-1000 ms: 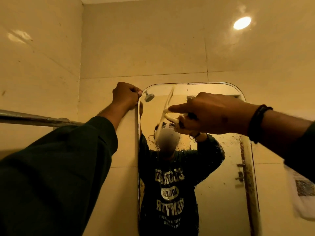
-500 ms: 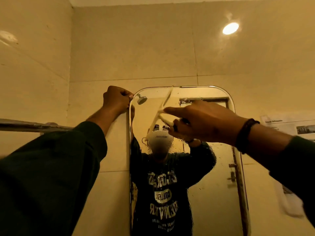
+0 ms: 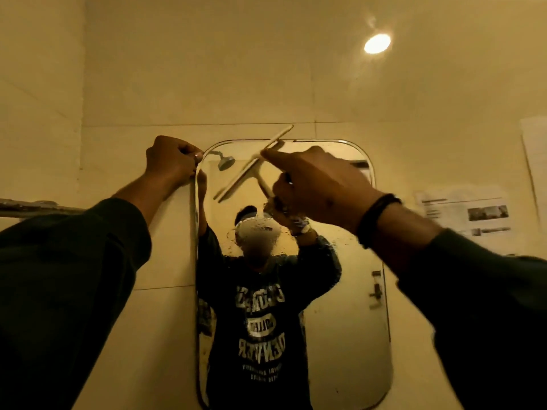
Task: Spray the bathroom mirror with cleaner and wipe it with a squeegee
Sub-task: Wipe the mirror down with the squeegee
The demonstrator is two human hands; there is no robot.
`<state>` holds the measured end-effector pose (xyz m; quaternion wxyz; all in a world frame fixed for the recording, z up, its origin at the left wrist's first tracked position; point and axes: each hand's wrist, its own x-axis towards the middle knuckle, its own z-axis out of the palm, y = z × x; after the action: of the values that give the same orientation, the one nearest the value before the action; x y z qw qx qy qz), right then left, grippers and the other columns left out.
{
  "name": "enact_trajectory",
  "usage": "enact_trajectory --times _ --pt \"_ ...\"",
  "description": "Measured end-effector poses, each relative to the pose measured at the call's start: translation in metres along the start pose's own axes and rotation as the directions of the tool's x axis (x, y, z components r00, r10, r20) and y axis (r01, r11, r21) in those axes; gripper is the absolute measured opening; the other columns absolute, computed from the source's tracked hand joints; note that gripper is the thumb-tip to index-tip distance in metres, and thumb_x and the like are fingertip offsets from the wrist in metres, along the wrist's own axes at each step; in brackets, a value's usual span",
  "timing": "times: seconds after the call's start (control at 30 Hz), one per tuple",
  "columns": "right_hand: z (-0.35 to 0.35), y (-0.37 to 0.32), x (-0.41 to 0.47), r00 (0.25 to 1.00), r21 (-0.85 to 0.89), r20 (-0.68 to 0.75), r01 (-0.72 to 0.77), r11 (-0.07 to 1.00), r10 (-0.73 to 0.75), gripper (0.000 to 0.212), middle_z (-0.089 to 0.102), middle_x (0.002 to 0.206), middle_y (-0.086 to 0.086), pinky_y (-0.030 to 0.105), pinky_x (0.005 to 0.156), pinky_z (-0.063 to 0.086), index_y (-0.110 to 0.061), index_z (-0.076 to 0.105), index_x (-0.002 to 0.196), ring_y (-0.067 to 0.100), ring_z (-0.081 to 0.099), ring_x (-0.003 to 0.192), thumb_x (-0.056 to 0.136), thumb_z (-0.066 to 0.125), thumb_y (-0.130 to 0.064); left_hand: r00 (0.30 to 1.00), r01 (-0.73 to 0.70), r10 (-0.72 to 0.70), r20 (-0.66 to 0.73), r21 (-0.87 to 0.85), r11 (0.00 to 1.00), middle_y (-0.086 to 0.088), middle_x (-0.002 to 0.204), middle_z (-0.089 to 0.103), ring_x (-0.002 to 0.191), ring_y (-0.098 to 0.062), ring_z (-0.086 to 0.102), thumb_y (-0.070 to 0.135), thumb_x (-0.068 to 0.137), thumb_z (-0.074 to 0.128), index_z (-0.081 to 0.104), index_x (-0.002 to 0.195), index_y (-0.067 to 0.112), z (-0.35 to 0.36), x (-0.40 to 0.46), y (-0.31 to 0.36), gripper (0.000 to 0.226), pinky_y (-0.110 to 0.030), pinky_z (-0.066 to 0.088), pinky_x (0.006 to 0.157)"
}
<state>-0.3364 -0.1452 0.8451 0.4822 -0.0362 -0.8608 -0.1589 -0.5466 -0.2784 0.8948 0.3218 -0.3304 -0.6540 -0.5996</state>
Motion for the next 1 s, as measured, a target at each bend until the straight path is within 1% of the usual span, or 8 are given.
enact_trajectory --times 0.13,0.2,0.3,0.43,0.6,0.67,0.8,1.0 --pt "0.021 0.003 -0.008 0.999 0.013 0.000 -0.046 0.999 0.046 0.054 0.062 0.088 0.003 0.024 0.049 0.041 -0.029 0.029 0.151 0.016 0.055 0.063 0.099 0.045 -0.027 1.000 -0.006 0.006 0.004 -0.003 1.000 -0.012 0.103 0.068 0.092 -0.025 0.067 0.006 0.090 0.065 0.070 0.108 0.004 0.002 0.001 -0.002 0.019 -0.035 0.057 0.081" --pt "0.024 0.012 -0.022 0.998 0.023 0.004 -0.063 0.998 0.063 0.055 0.066 0.087 0.002 0.026 0.052 0.046 -0.032 0.026 0.151 0.018 0.059 0.066 0.100 0.046 -0.031 1.000 0.001 -0.001 0.008 -0.016 1.000 -0.012 0.100 0.068 0.086 -0.023 0.067 0.007 0.090 0.066 0.071 0.107 0.005 0.001 0.003 -0.004 0.017 -0.033 0.057 0.076" --pt "0.024 0.029 -0.052 0.993 0.041 0.026 -0.112 0.993 0.111 0.058 0.062 0.075 -0.006 0.019 0.047 0.036 -0.037 0.022 0.152 0.011 0.057 0.058 0.100 0.048 -0.036 1.000 0.003 -0.002 0.021 -0.025 1.000 -0.012 0.097 0.069 0.078 -0.021 0.067 0.006 0.090 0.067 0.072 0.103 0.006 -0.001 0.004 -0.003 0.014 -0.028 0.057 0.067" --pt "0.019 0.044 -0.086 0.989 0.035 0.017 -0.151 0.988 0.150 0.056 0.046 0.061 -0.015 0.022 0.048 0.039 -0.032 0.030 0.151 0.006 0.050 0.053 0.096 0.041 -0.036 1.000 -0.010 0.010 -0.001 -0.028 1.000 -0.014 0.097 0.071 0.086 -0.027 0.070 0.006 0.088 0.069 0.074 0.101 0.006 0.000 0.001 -0.003 0.014 -0.038 0.059 0.078" --pt "0.009 0.034 -0.068 0.987 0.000 -0.036 -0.154 0.988 0.154 0.052 0.046 0.064 -0.014 0.026 0.049 0.042 -0.030 0.034 0.149 0.008 0.050 0.054 0.098 0.044 -0.028 1.000 -0.024 0.024 -0.021 -0.024 0.999 -0.014 0.099 0.072 0.090 -0.027 0.070 0.007 0.088 0.068 0.074 0.101 0.006 0.001 -0.002 -0.002 0.014 -0.039 0.059 0.084" --pt "0.009 0.028 -0.052 0.984 0.013 -0.079 -0.157 0.988 0.157 0.053 0.050 0.066 -0.009 0.025 0.048 0.039 -0.029 0.033 0.150 0.011 0.050 0.055 0.099 0.045 -0.024 0.999 -0.026 0.026 -0.020 -0.027 0.999 -0.014 0.099 0.071 0.090 -0.027 0.070 0.008 0.088 0.068 0.074 0.102 0.006 0.001 -0.003 -0.003 0.015 -0.039 0.058 0.083" --pt "0.013 0.021 -0.029 0.973 0.061 -0.080 -0.210 0.976 0.215 0.053 0.065 0.089 0.007 0.028 0.049 0.042 -0.029 0.032 0.151 0.019 0.056 0.062 0.099 0.042 -0.024 1.000 -0.013 0.012 -0.012 -0.040 0.999 -0.013 0.098 0.070 0.088 -0.027 0.069 0.006 0.089 0.067 0.073 0.101 0.005 0.000 -0.003 -0.004 0.014 -0.036 0.058 0.079" --pt "0.029 0.027 -0.072 0.969 0.083 -0.055 -0.234 0.969 0.239 0.055 0.049 0.064 -0.012 0.024 0.047 0.034 -0.031 0.029 0.151 0.006 0.048 0.054 0.099 0.044 -0.028 1.000 -0.025 0.025 -0.005 -0.029 0.999 -0.010 0.094 0.068 0.082 -0.024 0.068 0.005 0.089 0.066 0.072 0.104 0.005 -0.001 -0.003 -0.004 0.015 -0.030 0.058 0.068"
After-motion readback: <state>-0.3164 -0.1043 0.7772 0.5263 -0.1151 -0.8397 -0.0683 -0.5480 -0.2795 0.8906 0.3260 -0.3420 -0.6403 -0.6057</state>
